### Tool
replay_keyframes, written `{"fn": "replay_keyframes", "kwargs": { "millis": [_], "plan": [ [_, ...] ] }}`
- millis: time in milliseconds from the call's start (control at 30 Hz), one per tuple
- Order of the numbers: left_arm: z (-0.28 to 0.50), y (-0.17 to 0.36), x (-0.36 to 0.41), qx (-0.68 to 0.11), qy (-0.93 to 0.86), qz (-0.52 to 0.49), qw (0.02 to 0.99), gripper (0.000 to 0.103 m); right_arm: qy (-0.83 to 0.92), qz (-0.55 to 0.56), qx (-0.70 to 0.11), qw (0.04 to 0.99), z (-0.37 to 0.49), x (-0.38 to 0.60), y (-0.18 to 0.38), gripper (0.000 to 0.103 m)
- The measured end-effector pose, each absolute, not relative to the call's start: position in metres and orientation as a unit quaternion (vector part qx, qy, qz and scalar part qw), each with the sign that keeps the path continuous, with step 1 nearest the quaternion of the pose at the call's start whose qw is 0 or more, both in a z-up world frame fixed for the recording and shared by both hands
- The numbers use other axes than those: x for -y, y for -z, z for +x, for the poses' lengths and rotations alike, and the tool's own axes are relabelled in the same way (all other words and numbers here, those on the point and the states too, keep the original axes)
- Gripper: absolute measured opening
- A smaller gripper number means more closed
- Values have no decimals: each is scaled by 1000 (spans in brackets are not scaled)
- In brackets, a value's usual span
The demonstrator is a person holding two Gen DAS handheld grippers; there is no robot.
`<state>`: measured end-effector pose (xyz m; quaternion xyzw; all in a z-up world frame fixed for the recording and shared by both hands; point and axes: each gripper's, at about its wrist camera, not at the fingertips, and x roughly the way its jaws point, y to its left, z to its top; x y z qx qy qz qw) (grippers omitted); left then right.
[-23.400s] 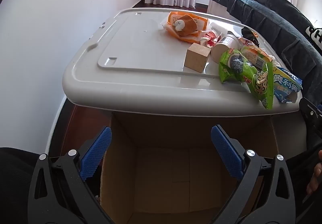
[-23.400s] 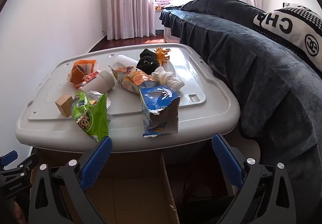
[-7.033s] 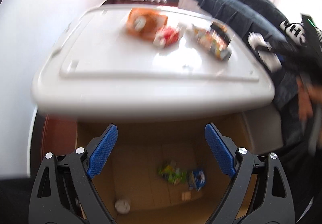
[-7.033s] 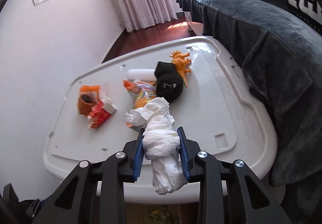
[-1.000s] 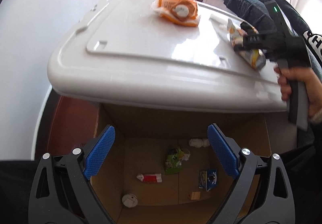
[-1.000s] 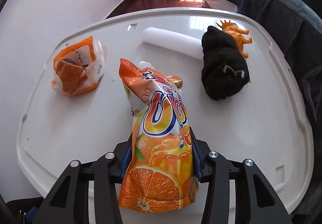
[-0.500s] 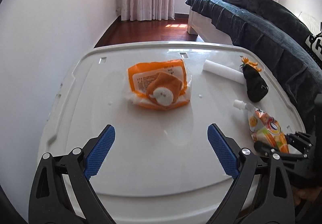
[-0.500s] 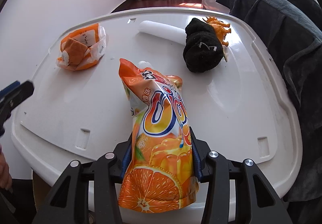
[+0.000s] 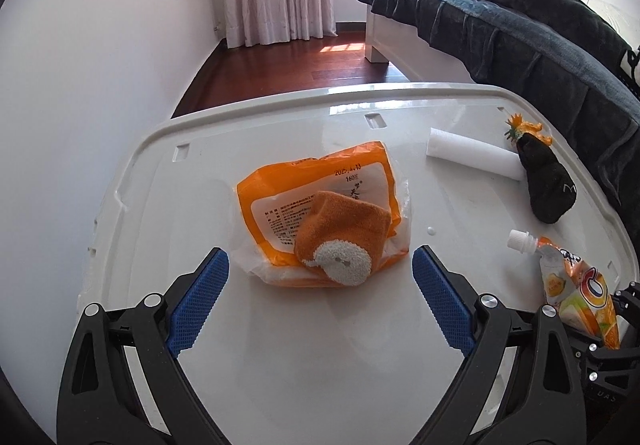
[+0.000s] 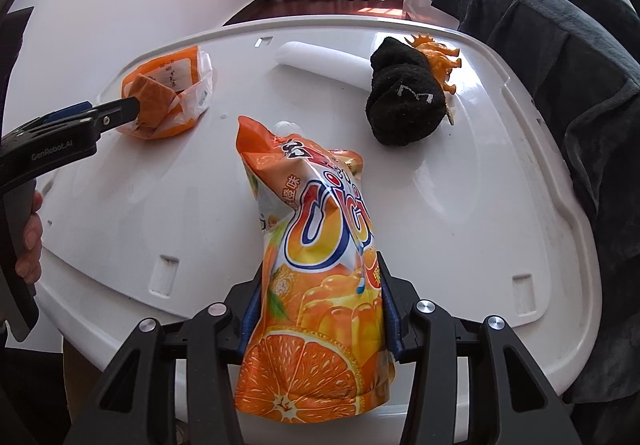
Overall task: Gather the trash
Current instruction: 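Grasp the orange fuzzy sock with the left gripper while the right holds the pouch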
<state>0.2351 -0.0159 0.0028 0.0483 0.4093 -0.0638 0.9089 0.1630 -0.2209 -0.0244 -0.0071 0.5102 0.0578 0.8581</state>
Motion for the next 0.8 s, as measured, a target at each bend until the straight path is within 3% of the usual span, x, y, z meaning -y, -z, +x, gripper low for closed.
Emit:
{"fn": "replay_keyframes", "kwargs": {
  "millis": [367,400,433,500,600,800],
  "plan": [
    [258,9,37,-409,57,48,909,91,-64,-4,-513,856,166,222,23,48],
    [259,11,40,-409,51,58,909,86,-64,-3,-513,856,166,222,23,48],
    [260,15,43,-413,51,66,907,64,-64,-3,-513,856,166,222,23,48],
    [265,25,45,-436,58,73,895,41,-64,-3,-514,856,166,222,23,48],
    [262,23,45,-418,50,80,903,33,-64,-5,-513,856,167,223,23,48],
    [249,-4,34,-401,63,46,913,31,-64,-2,-513,856,168,224,24,48]
  ]
}}
